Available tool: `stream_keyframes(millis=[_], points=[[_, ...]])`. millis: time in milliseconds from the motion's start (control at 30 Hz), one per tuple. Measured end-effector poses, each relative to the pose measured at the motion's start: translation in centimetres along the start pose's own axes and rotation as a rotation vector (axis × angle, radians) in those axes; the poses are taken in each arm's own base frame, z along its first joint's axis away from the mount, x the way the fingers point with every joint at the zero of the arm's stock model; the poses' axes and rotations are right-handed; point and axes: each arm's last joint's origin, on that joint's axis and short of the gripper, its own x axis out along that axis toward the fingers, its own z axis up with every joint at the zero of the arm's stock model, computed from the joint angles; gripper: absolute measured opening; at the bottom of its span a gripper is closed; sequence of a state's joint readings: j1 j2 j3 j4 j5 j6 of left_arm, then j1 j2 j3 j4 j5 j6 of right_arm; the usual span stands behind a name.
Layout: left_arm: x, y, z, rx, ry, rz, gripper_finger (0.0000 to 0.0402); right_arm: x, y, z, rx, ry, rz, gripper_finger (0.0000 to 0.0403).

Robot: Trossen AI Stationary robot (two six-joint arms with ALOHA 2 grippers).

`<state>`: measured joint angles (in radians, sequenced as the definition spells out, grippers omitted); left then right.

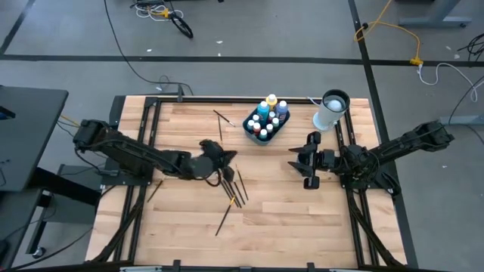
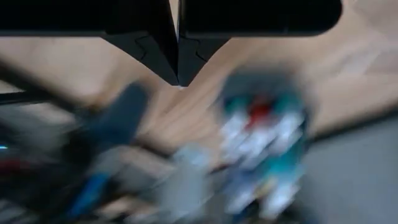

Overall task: Pick & Place Paint Supplies
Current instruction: Put the black paint brush into the blue cup

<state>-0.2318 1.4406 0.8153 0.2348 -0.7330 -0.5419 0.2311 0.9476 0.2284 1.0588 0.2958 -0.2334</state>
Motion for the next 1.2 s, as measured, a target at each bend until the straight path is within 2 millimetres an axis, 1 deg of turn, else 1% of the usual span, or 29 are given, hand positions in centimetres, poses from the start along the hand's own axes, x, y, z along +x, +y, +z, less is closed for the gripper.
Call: stream_keyframes(millis=[133,200,267,400,500,667,767,833,933,1100,1133,1200], points=[[-0.6,-1.6,2.7,0.104,-0.170,-0.263,0.0003,1.6,0.1,-0.1,0.109,0.042,-0.015,0.0199],[-1.0,-2.1,3.5,0.126,-0.238,-0.381,0.0002,2.8,0.3,-0.6,0.143,0.101,-0.017,0.0199],[-1.1,-2.3,3.9,0.144,-0.272,-0.443,0.0002,3.9,0.5,-0.9,0.154,0.153,-0.019,0.0199],[-1.2,-2.3,4.1,0.179,-0.299,-0.456,0.0002,6.8,1.3,-1.4,0.146,0.232,-0.011,0.0199],[-1.2,-2.4,4.1,0.215,-0.309,-0.452,0.0001,9.0,2.0,-1.7,0.144,0.243,0.009,0.0199],[-1.2,-2.4,4.2,0.213,-0.316,-0.468,0.0001,12.8,2.7,-2.4,0.128,0.255,0.001,0.0199],[-1.2,-2.4,4.2,0.214,-0.316,-0.478,0.0002,14.5,2.9,-2.8,0.117,0.287,-0.005,0.0193],[-1.3,-2.4,4.2,0.223,-0.319,-0.476,0.0002,15.2,2.9,-3.1,0.106,0.311,-0.009,0.0180],[-1.3,-2.4,4.2,0.270,-0.332,-0.471,0.0002,15.9,2.8,-3.1,0.100,0.311,-0.015,0.0139],[-1.2,-2.4,4.2,0.297,-0.338,-0.443,0.0003,15.9,2.8,-3.2,0.078,0.324,-0.006,0.0028],[-1.2,-2.4,4.2,0.301,-0.340,-0.440,0.0005,15.8,2.9,-3.1,0.072,0.325,-0.003,0.0016],[-1.2,-2.4,4.1,0.309,-0.340,-0.438,0.0011,15.8,3.0,-3.2,0.060,0.332,-0.005,0.0019]])
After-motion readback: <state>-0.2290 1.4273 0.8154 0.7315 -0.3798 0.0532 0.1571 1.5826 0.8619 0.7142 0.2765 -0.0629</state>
